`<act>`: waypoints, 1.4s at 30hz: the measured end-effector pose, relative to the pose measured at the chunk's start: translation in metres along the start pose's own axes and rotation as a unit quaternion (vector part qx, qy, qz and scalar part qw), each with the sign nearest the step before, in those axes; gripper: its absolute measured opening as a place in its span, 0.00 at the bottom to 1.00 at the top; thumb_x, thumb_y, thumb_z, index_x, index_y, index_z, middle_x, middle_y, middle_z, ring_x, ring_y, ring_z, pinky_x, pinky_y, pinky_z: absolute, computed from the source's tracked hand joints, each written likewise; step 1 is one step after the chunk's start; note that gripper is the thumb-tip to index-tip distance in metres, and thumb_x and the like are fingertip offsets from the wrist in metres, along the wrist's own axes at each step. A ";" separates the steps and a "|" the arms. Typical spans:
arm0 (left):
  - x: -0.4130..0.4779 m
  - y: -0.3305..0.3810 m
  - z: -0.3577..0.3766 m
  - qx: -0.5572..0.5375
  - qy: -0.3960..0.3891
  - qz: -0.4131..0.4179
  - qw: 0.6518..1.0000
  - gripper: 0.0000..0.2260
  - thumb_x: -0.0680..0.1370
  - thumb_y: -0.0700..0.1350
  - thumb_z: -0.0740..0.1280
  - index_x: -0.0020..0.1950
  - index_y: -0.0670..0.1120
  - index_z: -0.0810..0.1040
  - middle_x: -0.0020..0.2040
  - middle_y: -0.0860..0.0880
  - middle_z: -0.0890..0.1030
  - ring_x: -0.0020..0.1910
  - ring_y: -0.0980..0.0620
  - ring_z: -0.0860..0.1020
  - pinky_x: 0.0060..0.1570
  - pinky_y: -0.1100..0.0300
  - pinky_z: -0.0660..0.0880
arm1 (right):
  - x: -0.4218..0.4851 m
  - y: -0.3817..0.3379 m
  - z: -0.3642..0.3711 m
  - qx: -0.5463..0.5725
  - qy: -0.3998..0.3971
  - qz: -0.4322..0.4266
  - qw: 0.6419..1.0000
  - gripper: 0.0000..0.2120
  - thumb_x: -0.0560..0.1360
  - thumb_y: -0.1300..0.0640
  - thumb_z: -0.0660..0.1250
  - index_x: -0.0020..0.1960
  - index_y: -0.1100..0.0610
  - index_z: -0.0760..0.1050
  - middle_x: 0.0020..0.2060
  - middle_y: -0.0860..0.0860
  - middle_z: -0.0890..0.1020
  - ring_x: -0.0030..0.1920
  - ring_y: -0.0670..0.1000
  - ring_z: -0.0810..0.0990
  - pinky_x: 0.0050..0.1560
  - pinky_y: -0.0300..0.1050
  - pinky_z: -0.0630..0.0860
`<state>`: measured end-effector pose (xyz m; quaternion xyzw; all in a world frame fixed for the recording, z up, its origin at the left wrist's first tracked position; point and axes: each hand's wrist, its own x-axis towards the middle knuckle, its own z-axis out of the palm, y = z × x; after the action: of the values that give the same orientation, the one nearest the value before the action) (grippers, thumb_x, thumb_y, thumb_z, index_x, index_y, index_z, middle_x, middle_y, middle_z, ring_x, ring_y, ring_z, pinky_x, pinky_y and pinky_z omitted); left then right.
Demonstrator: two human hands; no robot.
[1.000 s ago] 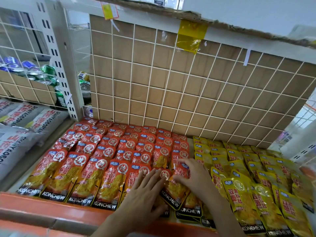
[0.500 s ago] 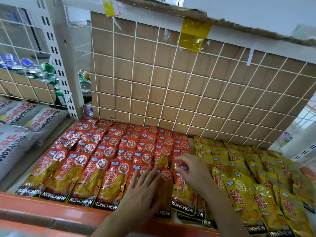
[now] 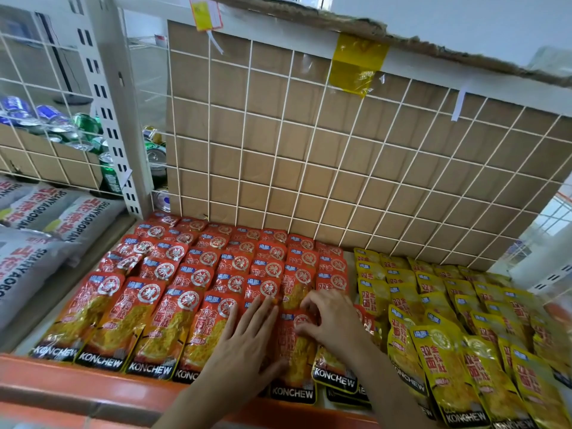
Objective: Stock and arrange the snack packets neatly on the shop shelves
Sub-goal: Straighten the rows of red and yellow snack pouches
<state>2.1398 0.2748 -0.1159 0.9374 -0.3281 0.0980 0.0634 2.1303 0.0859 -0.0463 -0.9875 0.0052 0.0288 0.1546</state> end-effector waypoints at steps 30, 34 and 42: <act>0.034 0.009 -0.004 0.026 0.027 0.084 0.996 0.30 0.74 0.64 0.54 0.68 0.47 0.72 0.66 0.49 0.75 0.66 0.50 0.72 0.65 0.49 0.56 | 0.049 0.012 -0.008 0.081 0.045 0.025 0.995 0.07 0.72 0.53 0.70 0.50 0.51 0.77 0.48 0.46 0.81 0.49 0.44 0.78 0.50 0.40 0.75; 0.038 0.008 -0.001 0.005 -0.023 0.074 0.997 0.30 0.79 0.62 0.42 0.66 0.48 0.75 0.65 0.50 0.76 0.65 0.50 0.74 0.64 0.49 0.57 | 0.059 0.017 -0.010 0.085 0.112 0.048 0.989 0.08 0.74 0.52 0.68 0.52 0.52 0.76 0.50 0.46 0.79 0.50 0.46 0.77 0.50 0.40 0.74; 0.037 0.009 0.000 0.009 -0.018 0.075 0.997 0.30 0.79 0.63 0.43 0.67 0.50 0.75 0.66 0.51 0.75 0.66 0.52 0.72 0.63 0.49 0.59 | 0.083 0.021 -0.014 0.065 0.032 0.106 0.992 0.12 0.74 0.48 0.67 0.53 0.55 0.76 0.54 0.50 0.79 0.54 0.49 0.76 0.52 0.43 0.71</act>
<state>2.1630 0.2457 -0.1069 0.9125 -0.3972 0.0885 0.0417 2.2132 0.0615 -0.0441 -0.9696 0.1166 0.0126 0.2147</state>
